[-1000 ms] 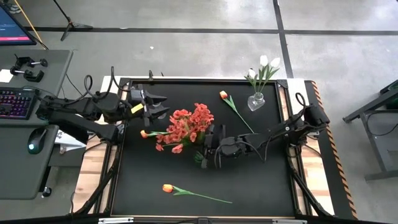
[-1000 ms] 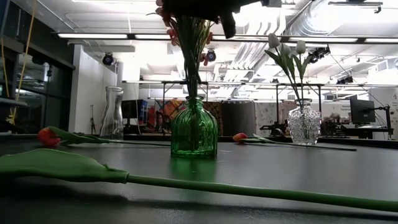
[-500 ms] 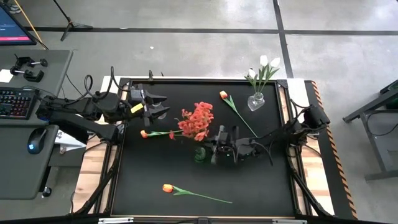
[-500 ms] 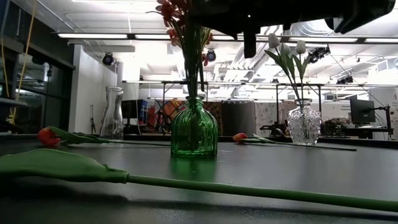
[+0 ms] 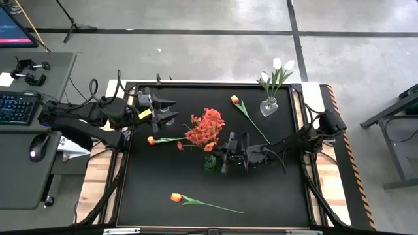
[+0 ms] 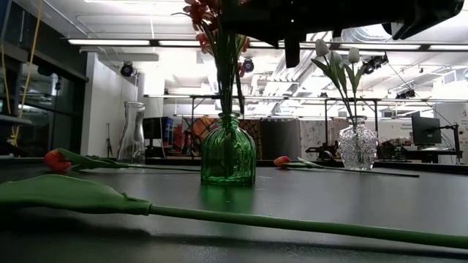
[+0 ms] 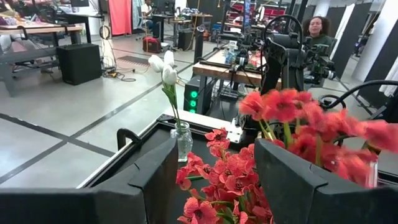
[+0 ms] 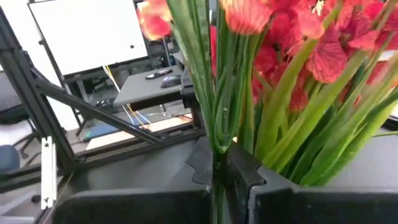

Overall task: Sort flowers into vase by color
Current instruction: Put the orange flowers into the green vase

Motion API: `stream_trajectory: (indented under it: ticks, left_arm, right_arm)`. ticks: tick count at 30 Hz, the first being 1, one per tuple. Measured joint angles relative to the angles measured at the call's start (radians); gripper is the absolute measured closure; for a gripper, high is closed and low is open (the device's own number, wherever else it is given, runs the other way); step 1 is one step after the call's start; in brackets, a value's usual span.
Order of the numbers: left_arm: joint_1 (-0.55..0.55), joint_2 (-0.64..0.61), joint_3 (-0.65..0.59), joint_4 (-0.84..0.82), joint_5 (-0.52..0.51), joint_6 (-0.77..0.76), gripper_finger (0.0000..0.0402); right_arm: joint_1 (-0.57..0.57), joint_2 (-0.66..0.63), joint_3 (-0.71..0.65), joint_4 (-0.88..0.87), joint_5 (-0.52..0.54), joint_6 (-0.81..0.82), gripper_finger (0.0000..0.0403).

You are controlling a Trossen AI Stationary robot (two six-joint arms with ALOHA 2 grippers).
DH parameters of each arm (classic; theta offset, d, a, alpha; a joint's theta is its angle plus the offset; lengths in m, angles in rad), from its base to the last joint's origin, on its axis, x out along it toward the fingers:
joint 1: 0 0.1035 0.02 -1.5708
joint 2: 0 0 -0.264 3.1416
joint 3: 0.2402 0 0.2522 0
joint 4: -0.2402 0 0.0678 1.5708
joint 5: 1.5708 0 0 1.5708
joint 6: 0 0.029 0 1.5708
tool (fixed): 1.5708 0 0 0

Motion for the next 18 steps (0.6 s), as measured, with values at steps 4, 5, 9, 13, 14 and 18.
stream_trajectory:
  ticks: [4,5,9,13,14,18]
  left_arm:
    - [0.0,0.005,0.0,0.005,-0.001,0.007,0.0202]
    - [0.0,0.006,0.0,0.005,-0.001,0.007,0.0202]
    - [0.0,0.009,0.0,0.009,-0.001,0.007,0.0202]
    - [0.0,0.01,0.0,0.005,0.0,0.007,0.0202]
    - [0.0,0.01,0.0,0.005,0.0,0.007,0.0202]
    - [0.0,0.011,0.0,0.005,0.001,0.008,0.0202]
  right_arm:
    - [0.0,0.0,0.0,0.074,-0.001,-0.051,0.0403]
    - [0.0,0.0,0.0,0.104,-0.001,-0.073,0.0403]
    - [-0.002,0.0,0.0,0.131,0.009,-0.113,0.0403]
    - [-0.005,0.002,0.001,0.123,0.01,-0.145,0.0403]
    - [-0.005,0.009,0.001,0.129,0.01,-0.147,0.0403]
    - [-0.005,0.06,0.001,0.171,0.009,-0.146,0.0403]
